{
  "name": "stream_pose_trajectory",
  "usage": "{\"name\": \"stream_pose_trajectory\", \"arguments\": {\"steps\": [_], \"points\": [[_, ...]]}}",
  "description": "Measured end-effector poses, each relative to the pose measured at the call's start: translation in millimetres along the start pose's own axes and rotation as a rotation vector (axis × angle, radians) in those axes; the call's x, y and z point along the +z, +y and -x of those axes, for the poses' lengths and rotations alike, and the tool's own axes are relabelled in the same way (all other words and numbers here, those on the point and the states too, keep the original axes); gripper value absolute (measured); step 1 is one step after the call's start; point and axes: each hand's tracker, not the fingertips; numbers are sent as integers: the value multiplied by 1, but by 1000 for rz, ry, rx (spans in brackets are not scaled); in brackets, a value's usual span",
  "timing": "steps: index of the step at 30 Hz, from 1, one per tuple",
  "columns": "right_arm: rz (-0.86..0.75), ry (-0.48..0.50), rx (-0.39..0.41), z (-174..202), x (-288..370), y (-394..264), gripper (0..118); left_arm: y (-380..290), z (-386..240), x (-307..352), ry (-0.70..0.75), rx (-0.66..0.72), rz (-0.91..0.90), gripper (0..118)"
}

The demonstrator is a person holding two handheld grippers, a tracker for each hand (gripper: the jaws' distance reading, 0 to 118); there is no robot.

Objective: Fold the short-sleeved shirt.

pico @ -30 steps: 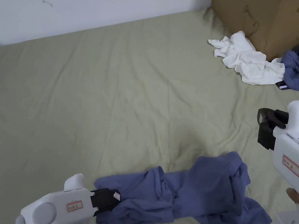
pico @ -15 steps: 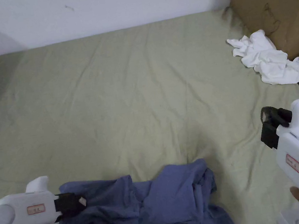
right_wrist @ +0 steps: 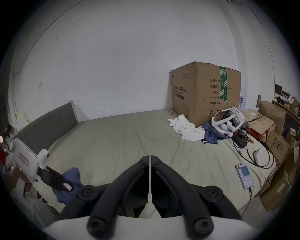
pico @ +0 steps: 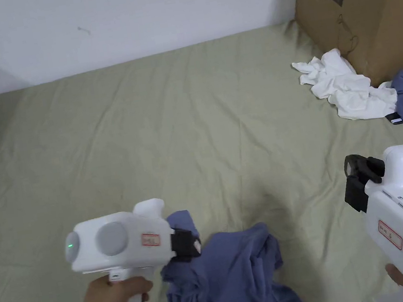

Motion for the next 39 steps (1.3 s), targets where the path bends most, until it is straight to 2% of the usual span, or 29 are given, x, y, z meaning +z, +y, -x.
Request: {"name": "stream_pose_trajectory", "arguments": {"steps": [10, 12, 13, 15, 16, 17, 20, 23, 25, 29, 33, 34, 35, 36, 37, 38, 39], "points": [[-10, -47, -3, -22, 14, 0, 4, -7, -79, -118, 102, -66, 148, 32], [-10, -55, 0, -26, 16, 0, 4, -13, -89, -127, 134, -120, 138, 49], [-9, -59, -1, -28, 17, 0, 4, -15, -92, -127, 136, -134, 128, 53], [-9, -67, -1, -31, 18, 0, 4, -14, -95, -123, 70, -118, 119, 64], [-8, -71, -3, -32, 18, 0, 4, -13, -99, -120, 32, -106, 121, 79], [-8, -74, -6, -34, 18, 0, 4, -11, -101, -115, 35, -99, 108, 88], [-12, -80, -12, -35, 20, 0, 4, -8, -99, -91, -26, -71, 20, 93], [-15, -82, -10, -35, 21, 1, 4, -6, -89, -59, -71, -44, -91, 111], [-17, -82, -11, -35, 22, 2, 4, -5, -79, -38, -68, -20, -166, 117], [-20, -80, -21, -35, 21, 2, 4, -6, -51, -10, -45, 37, -272, 117], [-18, -79, -19, -33, 22, 2, 4, -10, -24, -7, -9, 82, -294, 116], [-17, -78, -17, -33, 22, 2, 4, -14, -19, -8, 6, 91, -330, 114], [-16, -78, -17, -33, 23, 2, 4, -19, -16, -9, 32, 97, -372, 102], [-16, -78, -17, -34, 23, 2, 4, -24, -14, -10, 46, 92, -404, 85], [-15, -78, -16, -35, 23, 2, 4, -29, -12, -13, 60, 75, -419, 56], [-14, -79, -16, -35, 23, 2, 4, -32, -12, -17, 66, 73, -414, 9], [-13, -81, -16, -35, 23, 2, 4, -37, -10, -24, 56, 72, -407, 6]]}}
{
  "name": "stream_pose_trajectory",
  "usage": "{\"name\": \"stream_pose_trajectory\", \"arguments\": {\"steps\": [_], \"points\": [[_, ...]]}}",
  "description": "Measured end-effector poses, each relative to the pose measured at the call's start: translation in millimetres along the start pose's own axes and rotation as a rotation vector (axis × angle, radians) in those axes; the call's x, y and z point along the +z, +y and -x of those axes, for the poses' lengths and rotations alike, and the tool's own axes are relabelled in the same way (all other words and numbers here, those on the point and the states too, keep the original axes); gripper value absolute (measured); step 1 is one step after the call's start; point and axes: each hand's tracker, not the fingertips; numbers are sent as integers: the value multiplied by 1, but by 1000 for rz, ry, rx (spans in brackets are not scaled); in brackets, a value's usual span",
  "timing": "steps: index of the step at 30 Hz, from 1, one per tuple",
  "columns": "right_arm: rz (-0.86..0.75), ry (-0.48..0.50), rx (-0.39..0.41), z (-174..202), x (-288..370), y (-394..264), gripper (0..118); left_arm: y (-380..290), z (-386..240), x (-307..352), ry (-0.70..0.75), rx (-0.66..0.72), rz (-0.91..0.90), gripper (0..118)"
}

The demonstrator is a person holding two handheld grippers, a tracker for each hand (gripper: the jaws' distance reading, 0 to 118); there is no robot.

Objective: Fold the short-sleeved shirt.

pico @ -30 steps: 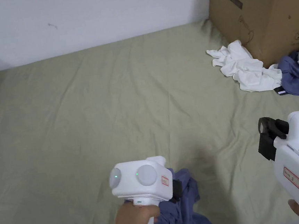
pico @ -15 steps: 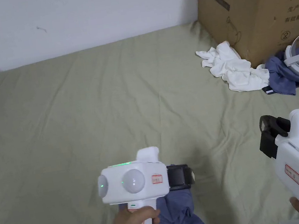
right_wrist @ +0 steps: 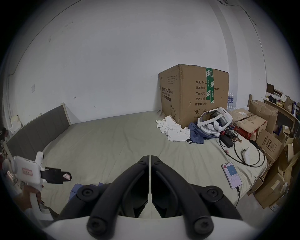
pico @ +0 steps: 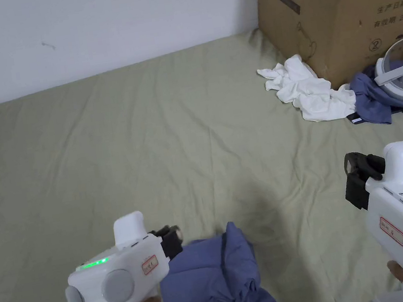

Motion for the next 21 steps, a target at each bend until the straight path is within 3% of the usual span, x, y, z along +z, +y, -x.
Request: {"name": "stream_pose_trajectory", "arguments": {"steps": [3, 14, 21], "points": [[2, -1, 1, -1, 0, 0, 4, -15, 2, -16, -44, 6, 68, 5], [2, -26, -1, -12, 2, 3, 4, -72, -65, -78, -33, -241, 182, 5], [14, -40, -10, -18, 1, 0, 4, -89, -101, -100, -71, -329, 248, 5]]}}
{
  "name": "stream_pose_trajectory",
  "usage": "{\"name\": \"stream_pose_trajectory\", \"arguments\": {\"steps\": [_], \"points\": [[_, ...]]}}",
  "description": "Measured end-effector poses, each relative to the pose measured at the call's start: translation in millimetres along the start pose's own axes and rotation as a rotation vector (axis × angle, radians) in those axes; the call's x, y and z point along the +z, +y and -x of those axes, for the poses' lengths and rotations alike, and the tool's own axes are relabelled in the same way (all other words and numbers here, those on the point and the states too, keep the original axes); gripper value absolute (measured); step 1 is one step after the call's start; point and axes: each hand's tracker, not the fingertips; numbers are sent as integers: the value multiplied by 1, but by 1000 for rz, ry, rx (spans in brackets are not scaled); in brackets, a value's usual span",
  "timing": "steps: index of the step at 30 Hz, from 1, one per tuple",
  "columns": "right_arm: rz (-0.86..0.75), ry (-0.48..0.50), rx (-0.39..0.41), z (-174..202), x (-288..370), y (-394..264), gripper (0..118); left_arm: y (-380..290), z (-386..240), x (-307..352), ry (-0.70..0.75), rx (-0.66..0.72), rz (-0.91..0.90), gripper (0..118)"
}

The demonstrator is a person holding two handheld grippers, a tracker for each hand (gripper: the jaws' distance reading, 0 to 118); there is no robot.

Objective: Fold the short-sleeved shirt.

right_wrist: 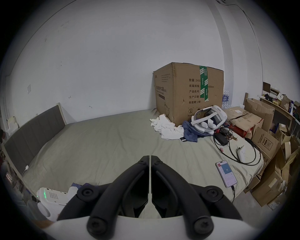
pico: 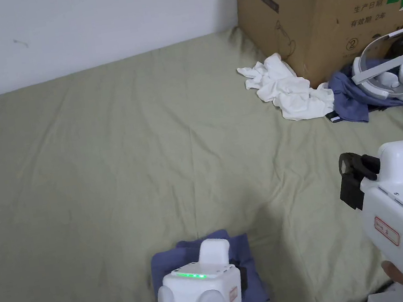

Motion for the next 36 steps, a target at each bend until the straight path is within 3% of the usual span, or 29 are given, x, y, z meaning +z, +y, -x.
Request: {"name": "stream_pose_trajectory", "arguments": {"steps": [3, 10, 25, 36], "points": [[5, 0, 6, 0, 1, 0, 4, 3, 0, 4, 10, 9, -10, 5], [-21, 19, 13, 7, 3, 7, 4, 28, 17, 72, -6, 57, -252, 5], [-111, 126, 58, 62, 10, 25, 4, 52, 98, 222, 309, 76, -703, 5], [-164, 179, 85, 98, 12, 31, 4, 14, 143, 267, 465, 154, -811, 5]]}}
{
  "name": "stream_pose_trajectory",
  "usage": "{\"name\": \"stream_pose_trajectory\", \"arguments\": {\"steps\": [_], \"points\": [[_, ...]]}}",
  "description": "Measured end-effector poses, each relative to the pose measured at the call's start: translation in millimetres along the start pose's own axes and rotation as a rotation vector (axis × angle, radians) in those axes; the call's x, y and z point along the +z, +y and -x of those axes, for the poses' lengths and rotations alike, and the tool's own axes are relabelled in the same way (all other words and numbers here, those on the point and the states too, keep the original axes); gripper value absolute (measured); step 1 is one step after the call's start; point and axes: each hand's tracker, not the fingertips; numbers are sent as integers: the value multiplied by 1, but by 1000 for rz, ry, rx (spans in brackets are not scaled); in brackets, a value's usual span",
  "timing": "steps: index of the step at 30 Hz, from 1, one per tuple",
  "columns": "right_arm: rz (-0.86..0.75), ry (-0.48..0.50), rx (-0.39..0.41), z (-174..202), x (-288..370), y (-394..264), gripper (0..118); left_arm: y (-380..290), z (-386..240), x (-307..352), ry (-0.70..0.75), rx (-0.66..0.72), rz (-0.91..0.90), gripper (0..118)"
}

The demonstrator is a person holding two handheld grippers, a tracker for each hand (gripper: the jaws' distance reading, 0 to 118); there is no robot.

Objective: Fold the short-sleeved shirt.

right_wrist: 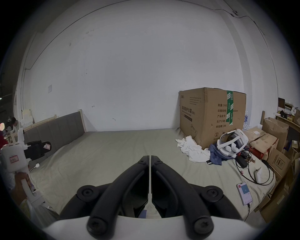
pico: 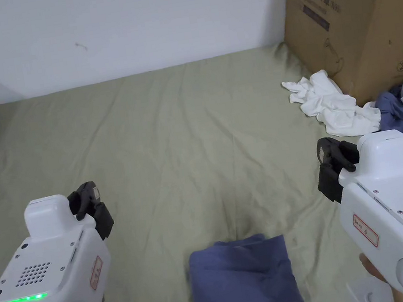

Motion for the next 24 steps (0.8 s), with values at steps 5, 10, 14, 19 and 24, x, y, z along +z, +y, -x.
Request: {"name": "stream_pose_trajectory", "arguments": {"steps": [5, 10, 14, 19, 24], "points": [[3, 20, 4, 9, -5, -1, 4, -1, 13, 3, 24, 34, -2, 5], [33, 40, -5, 14, -19, -13, 4, -3, 20, 3, 30, 69, 11, 5], [126, 60, -4, 23, -44, -46, 4, -7, 25, 2, 29, 94, 31, 5], [291, 99, 5, 41, -77, -106, 4, -11, 34, 1, 25, 131, 66, 5], [414, 114, -9, 56, -95, -163, 4, -18, 44, 0, 21, 161, 115, 5]]}}
